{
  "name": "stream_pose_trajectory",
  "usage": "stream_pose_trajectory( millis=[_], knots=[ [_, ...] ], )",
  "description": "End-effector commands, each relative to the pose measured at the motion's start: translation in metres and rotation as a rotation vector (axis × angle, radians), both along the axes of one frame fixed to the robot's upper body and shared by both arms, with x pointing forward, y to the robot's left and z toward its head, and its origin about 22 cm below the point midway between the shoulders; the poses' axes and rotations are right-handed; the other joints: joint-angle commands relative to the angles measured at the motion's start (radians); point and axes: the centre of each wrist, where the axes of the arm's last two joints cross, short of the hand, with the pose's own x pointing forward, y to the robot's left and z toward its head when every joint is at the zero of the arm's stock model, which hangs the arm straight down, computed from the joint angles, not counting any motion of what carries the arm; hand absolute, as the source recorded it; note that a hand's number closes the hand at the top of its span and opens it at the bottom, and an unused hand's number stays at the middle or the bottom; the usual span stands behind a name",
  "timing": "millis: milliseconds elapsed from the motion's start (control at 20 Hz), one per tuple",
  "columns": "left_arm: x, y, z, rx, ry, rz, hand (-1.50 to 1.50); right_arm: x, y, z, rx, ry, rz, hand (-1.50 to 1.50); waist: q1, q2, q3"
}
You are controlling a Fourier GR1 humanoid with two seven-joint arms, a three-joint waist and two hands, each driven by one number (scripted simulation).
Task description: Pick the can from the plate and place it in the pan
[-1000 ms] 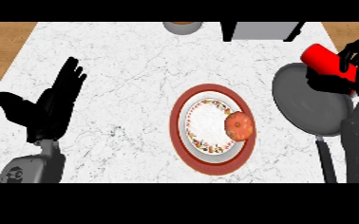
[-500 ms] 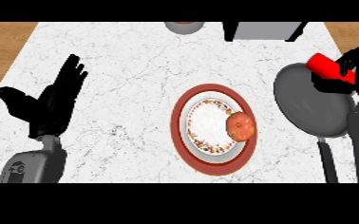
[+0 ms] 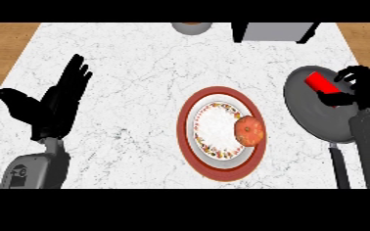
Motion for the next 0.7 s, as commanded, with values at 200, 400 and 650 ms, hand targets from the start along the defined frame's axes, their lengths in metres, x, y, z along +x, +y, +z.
stream_pose_trajectory(
  millis=[200, 400, 650],
  knots=[
    [-0.011, 0.001, -0.007, 0.003, -0.002, 0.002, 0.00, -0.001, -0.032, -0.014, 0.164, 0.017, 0.031, -1.50, 0.006, 0.001, 0.001],
    [-0.006, 0.027, 0.005, 0.005, 0.007, 0.009, 0.00, -0.021, -0.052, -0.017, 0.245, -0.171, 0.035, -1.50, -0.010, -0.004, 0.000],
    [-0.019, 0.014, -0.013, 0.001, 0.010, 0.042, 0.00, -0.037, -0.061, -0.025, 0.428, -0.362, -0.001, -1.50, -0.028, -0.011, 0.000]
  ],
)
